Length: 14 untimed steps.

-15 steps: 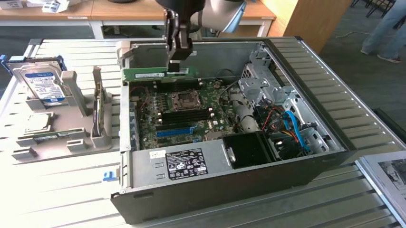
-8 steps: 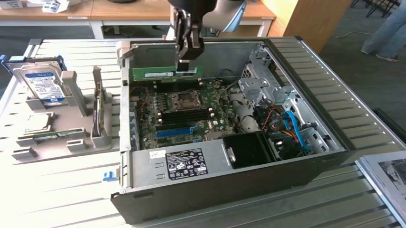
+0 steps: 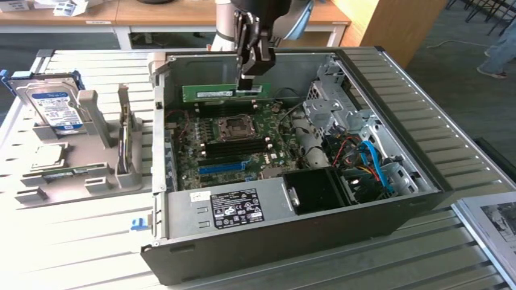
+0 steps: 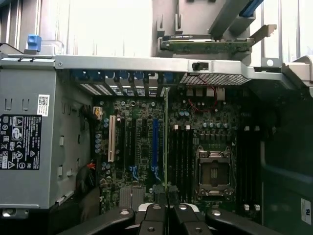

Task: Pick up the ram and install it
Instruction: 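Pick up the ram and move it above insertion slot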

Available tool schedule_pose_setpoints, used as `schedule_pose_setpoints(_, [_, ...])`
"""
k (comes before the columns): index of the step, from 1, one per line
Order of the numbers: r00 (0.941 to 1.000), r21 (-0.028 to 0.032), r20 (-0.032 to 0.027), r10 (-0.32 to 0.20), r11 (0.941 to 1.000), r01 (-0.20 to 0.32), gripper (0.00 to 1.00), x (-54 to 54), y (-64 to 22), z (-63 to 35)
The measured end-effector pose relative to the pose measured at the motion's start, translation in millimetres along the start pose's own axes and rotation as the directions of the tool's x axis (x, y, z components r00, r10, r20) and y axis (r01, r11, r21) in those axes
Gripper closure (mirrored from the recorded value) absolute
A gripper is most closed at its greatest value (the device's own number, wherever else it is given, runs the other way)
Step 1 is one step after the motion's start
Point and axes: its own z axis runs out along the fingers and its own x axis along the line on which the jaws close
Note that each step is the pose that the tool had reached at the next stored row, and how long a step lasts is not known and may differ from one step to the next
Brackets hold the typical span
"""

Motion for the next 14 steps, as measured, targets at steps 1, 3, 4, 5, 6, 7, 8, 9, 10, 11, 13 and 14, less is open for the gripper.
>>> schedule_pose_setpoints(1, [1.0000,-0.0001,0.0001,0.000,1.0000,0.000,0.88,0.0,-1.8,-0.1])
schedule_pose_setpoints(3, [1.0000,-0.0005,0.0000,0.000,1.0000,0.000,0.88,0.0,-5.8,-0.4])
schedule_pose_setpoints(4, [1.0000,-0.0007,0.0001,0.000,1.0000,0.000,0.88,0.0,-7.9,-0.6])
schedule_pose_setpoints(5, [1.0000,-0.0010,0.0001,0.000,1.0000,0.000,0.88,0.0,-10.1,-0.8])
schedule_pose_setpoints(6, [1.0000,-0.0013,0.0000,0.000,1.0000,0.000,0.88,0.0,-12.4,-1.0])
schedule_pose_setpoints(7, [1.0000,-0.0016,0.0000,0.000,1.0000,0.000,0.88,0.0,-14.6,-1.1])
schedule_pose_setpoints(8, [1.0000,-0.0019,0.0001,0.000,1.0000,0.000,0.88,0.0,-17.1,-1.3])
schedule_pose_setpoints(9, [1.0000,-0.0022,0.0000,0.000,1.0000,0.000,0.88,0.0,-19.4,-1.5])
schedule_pose_setpoints(10, [1.0000,-0.0025,0.0000,0.000,1.0000,0.000,0.88,0.0,-21.6,-1.7])
schedule_pose_setpoints(11, [1.0000,-0.0027,0.0000,0.000,1.0000,0.000,0.88,0.0,-23.6,-1.8])
schedule_pose_setpoints(13, [1.0000,-0.0027,0.0000,0.000,1.0000,0.000,0.88,0.0,-26.7,-2.1])
schedule_pose_setpoints(14, [1.0000,-0.0028,-0.0001,0.000,1.0000,0.000,0.88,0.0,-27.0,-2.1])
